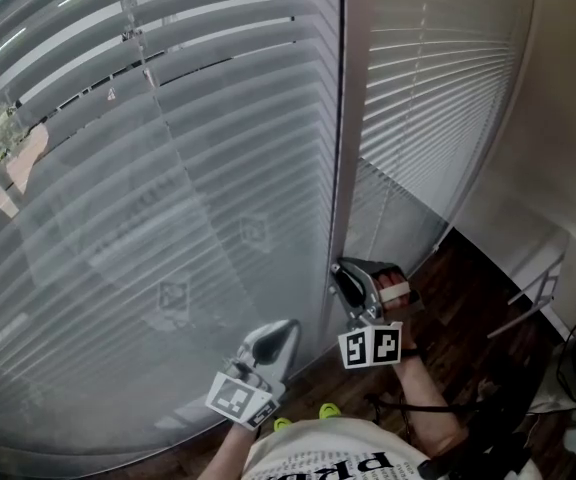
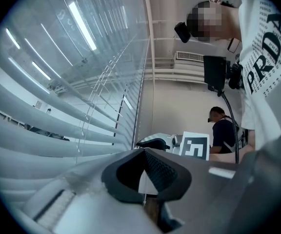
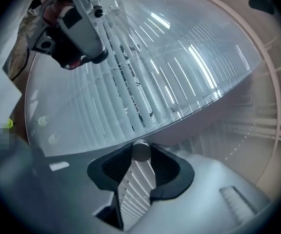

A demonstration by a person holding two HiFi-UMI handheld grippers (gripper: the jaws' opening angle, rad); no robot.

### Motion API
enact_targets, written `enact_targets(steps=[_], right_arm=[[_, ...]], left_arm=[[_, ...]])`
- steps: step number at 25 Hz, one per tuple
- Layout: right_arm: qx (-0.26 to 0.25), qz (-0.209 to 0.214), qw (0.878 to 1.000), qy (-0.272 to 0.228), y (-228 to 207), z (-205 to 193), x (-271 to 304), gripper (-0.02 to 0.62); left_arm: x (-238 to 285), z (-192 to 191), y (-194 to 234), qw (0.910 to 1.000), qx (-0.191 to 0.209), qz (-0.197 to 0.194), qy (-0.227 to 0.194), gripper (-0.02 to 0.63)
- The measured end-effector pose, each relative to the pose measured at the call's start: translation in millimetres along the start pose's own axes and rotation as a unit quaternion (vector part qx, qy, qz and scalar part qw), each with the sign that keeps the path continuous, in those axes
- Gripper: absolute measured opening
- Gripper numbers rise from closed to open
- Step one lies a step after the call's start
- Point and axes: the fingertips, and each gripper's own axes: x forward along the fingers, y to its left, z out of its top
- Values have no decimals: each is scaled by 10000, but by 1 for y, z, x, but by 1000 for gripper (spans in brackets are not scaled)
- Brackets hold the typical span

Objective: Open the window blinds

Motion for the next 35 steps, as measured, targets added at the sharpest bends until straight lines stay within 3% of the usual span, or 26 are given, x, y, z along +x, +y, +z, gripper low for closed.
enact_targets(steps=[9, 17, 26, 35], right_arm=[[1035, 87, 9945, -125, -3, 2, -1, 129], [2265, 296, 9733, -235, -5, -2, 0, 128], [3927, 505, 9174, -403, -8, -5, -1, 129], [5442, 723, 8326, -737, -12, -12, 0, 128]], left_arm=[[1, 0, -1, 10000, -25, -47, 21, -8], [2, -1, -1, 10000, -18, -44, 13, -8], [2, -2, -5, 10000, -23, -52, 17, -8], [1, -1, -4, 10000, -14, -22, 28, -8]])
